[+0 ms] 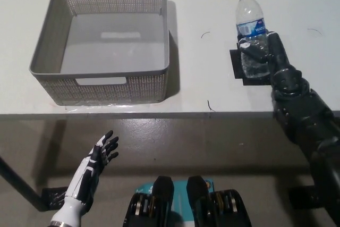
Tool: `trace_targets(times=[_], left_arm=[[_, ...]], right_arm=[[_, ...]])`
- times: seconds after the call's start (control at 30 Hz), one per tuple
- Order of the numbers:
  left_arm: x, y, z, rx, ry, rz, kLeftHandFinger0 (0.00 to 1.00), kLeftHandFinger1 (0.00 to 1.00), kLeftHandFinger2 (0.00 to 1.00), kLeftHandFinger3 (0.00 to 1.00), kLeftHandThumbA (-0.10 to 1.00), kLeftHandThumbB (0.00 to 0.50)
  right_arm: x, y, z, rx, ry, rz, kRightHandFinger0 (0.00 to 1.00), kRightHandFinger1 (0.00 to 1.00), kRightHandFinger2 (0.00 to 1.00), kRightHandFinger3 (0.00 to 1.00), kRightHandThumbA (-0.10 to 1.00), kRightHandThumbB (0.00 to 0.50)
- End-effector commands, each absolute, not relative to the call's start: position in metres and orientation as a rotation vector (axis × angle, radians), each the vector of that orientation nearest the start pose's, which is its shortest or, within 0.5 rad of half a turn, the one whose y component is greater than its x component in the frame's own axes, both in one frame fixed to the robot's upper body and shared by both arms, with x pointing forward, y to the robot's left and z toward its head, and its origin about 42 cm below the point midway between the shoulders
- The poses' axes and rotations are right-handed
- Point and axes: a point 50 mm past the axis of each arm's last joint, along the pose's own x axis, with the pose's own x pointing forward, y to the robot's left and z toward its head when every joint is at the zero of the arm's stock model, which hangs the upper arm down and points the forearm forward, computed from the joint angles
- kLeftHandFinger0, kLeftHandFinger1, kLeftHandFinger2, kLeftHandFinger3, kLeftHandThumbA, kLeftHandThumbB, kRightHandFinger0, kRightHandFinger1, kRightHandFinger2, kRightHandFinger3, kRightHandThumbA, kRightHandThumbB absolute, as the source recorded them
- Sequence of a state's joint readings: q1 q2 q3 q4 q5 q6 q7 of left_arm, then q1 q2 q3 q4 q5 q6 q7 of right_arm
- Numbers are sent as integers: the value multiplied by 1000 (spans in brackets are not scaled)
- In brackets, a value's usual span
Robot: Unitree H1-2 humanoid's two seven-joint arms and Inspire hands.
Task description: Use the right hand to pick up a water botttle and place it into a container on the left side
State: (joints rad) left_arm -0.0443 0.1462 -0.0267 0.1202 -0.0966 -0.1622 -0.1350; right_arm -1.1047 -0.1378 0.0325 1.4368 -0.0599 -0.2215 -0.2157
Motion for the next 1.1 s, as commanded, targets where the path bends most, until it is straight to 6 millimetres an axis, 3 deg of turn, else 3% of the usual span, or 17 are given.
trace_targets(times=[0.0, 0.1, 0.23, 0.43, 0.6, 0.67, 0.73, 0.83, 0.87, 0.93, 1.07], left_arm=[[297, 250, 97, 56, -148, -169, 1000, 1000, 1000, 1000, 1000, 225], [297, 250, 98, 50, -147, -173, 1000, 1000, 1000, 1000, 1000, 216], [297, 250, 97, 63, -141, -170, 1000, 1000, 1000, 1000, 1000, 212], [297, 250, 95, 60, -133, -173, 1000, 1000, 1000, 1000, 1000, 207], [298, 251, 95, 71, -135, -178, 1000, 1000, 1000, 1000, 1000, 206], [298, 251, 96, 66, -132, -180, 1000, 1000, 1000, 1000, 1000, 203], [297, 250, 96, 77, -134, -184, 1000, 1000, 1000, 1000, 1000, 201], [298, 250, 96, 97, -140, -192, 1000, 1000, 1000, 1000, 1000, 192], [298, 250, 96, 102, -142, -193, 1000, 1000, 1000, 1000, 1000, 187], [299, 249, 96, 94, -142, -198, 1000, 1000, 1000, 1000, 1000, 190], [299, 249, 98, 106, -146, -199, 1000, 1000, 1000, 1000, 1000, 191]], right_arm=[[574, -201, 248, -282, -45, -157, 0, 371, 716, 728, -100, 142], [577, -198, 260, -274, -89, -154, 3, 390, 735, 744, -100, 127], [584, -179, 293, -227, -199, -129, 0, 391, 750, 754, -100, 126], [583, -135, 350, -259, -448, -59, 5, 406, 808, 834, -100, 117], [571, -89, 390, -196, -601, 16, 67, 485, 850, 823, -100, 136], [566, -75, 399, -188, -630, 52, 1, 409, 770, 774, -100, 125], [557, -52, 409, -181, -660, 99, 0, 353, 726, 751, -100, 133], [550, -28, 412, -179, -677, 133, 0, 321, 730, 799, -100, 126], [547, -16, 412, -179, -668, 158, 0, 333, 752, 825, -100, 113], [543, -2, 412, -183, -653, 179, 0, 357, 761, 777, -100, 91], [533, 33, 405, -197, -653, 220, 0, 376, 786, 714, -100, 111]])
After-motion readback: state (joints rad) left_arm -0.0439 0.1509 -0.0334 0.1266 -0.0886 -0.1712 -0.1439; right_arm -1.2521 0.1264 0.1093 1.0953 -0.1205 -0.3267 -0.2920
